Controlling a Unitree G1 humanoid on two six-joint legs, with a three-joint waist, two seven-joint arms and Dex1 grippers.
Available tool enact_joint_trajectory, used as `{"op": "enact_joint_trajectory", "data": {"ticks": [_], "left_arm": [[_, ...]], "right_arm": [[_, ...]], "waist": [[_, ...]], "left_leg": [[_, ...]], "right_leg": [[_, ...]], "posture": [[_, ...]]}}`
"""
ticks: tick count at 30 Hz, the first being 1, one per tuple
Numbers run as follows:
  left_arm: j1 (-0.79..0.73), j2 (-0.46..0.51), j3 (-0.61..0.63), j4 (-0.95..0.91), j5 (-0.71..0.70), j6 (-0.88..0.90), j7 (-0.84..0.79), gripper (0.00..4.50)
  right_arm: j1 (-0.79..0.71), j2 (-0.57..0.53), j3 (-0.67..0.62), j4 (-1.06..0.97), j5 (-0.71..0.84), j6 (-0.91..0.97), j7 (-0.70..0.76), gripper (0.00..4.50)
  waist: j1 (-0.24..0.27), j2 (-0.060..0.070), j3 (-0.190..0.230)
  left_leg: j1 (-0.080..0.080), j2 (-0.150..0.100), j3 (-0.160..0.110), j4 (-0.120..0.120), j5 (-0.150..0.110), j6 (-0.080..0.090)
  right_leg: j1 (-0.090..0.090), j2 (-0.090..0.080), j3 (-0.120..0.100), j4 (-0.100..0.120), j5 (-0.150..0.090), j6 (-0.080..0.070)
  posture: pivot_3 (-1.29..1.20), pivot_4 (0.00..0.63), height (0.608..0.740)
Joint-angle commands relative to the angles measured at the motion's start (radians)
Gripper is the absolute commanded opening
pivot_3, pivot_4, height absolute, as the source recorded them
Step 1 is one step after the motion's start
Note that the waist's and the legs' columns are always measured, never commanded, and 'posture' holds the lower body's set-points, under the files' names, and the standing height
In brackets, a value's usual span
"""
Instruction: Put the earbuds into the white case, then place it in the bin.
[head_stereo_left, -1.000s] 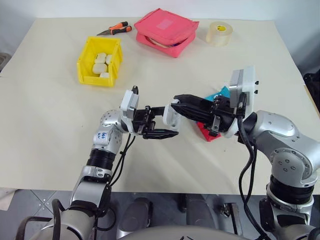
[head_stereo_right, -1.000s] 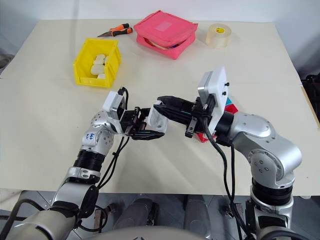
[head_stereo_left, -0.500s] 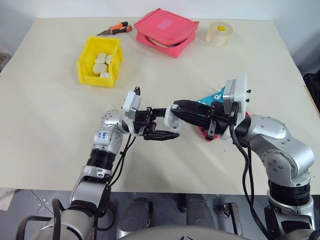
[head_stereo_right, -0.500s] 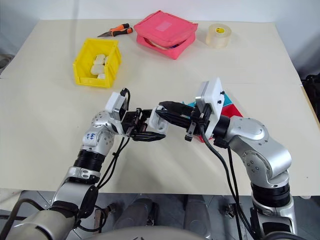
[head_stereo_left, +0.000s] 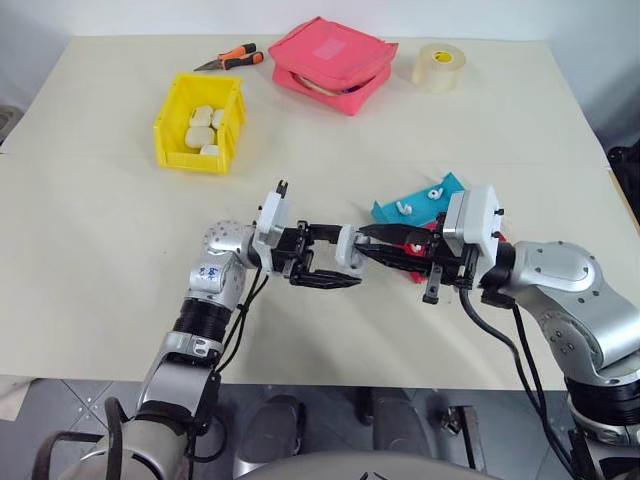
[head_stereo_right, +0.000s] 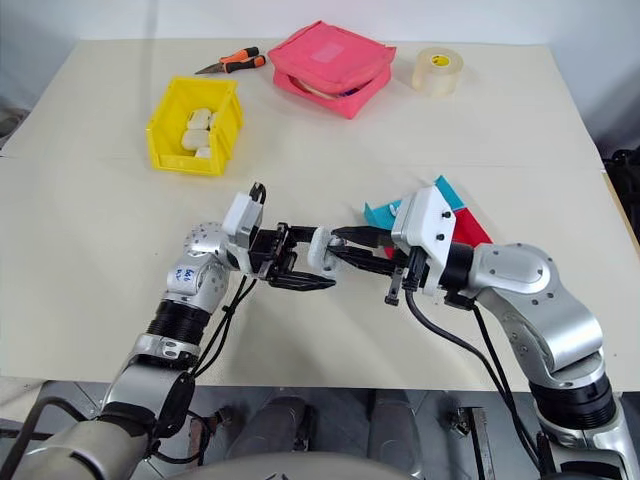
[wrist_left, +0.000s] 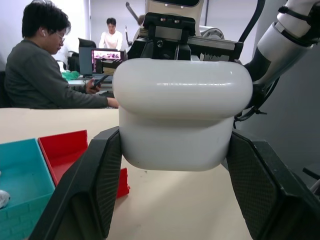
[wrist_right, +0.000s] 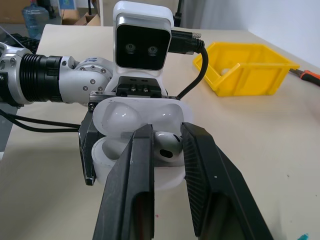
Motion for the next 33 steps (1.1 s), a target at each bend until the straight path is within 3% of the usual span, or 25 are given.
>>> {"op": "enact_joint_trajectory", "data": {"ticks": [1, 17, 18, 23, 33], "left_arm": [[-0.023, -0.01, 0.076, -0.048, -0.071, -0.041, 0.004, 2.78], [-0.018, -0.025, 0.078, -0.043, -0.069, -0.076, -0.003, 2.78], [-0.017, -0.025, 0.078, -0.042, -0.068, -0.078, -0.004, 2.78], [-0.021, -0.03, 0.083, -0.023, -0.059, -0.088, -0.003, 2.78], [-0.03, -0.022, 0.108, 0.042, -0.03, -0.1, -0.005, 2.78]], "right_arm": [[0.028, -0.046, 0.03, 0.019, -0.013, 0.027, 0.053, 0.46], [-0.098, -0.06, 0.066, 0.024, 0.011, 0.139, 0.046, 0.46], [-0.106, -0.057, 0.062, 0.021, 0.013, 0.143, 0.041, 1.13], [-0.155, -0.035, 0.034, 0.0, 0.042, 0.159, 0.014, 2.58], [-0.208, -0.065, -0.029, -0.037, 0.102, 0.23, -0.013, 2.58]], "waist": [[0.0, 0.0, 0.0], [0.0, 0.0, 0.0], [0.0, 0.0, 0.0], [-0.001, 0.0, 0.0], [-0.001, 0.0, 0.0]], "left_leg": [[0.0, 0.0, 0.0, 0.0, 0.0, 0.0], [0.0, 0.0, 0.0, 0.0, 0.0, 0.0], [0.0, 0.001, 0.0, 0.0, 0.0, 0.0], [0.0, 0.001, 0.0, 0.0, 0.0, 0.0], [0.0, 0.001, -0.001, 0.0, 0.0, 0.0]], "right_leg": [[0.0, 0.0, 0.0, 0.0, 0.0, 0.0], [0.0, 0.0, 0.0, 0.0, 0.0, 0.0], [0.0, 0.0, 0.0, 0.0, 0.0, 0.0], [0.0, 0.0, 0.0, 0.0, 0.0, 0.0], [0.0, 0.0, 0.0, 0.0, 0.0, 0.0]], "posture": [[0.0, 0.15, 0.74], [0.0, 0.15, 0.74], [0.0, 0.15, 0.74], [0.0, 0.15, 0.74], [0.0, 0.15, 0.74]]}}
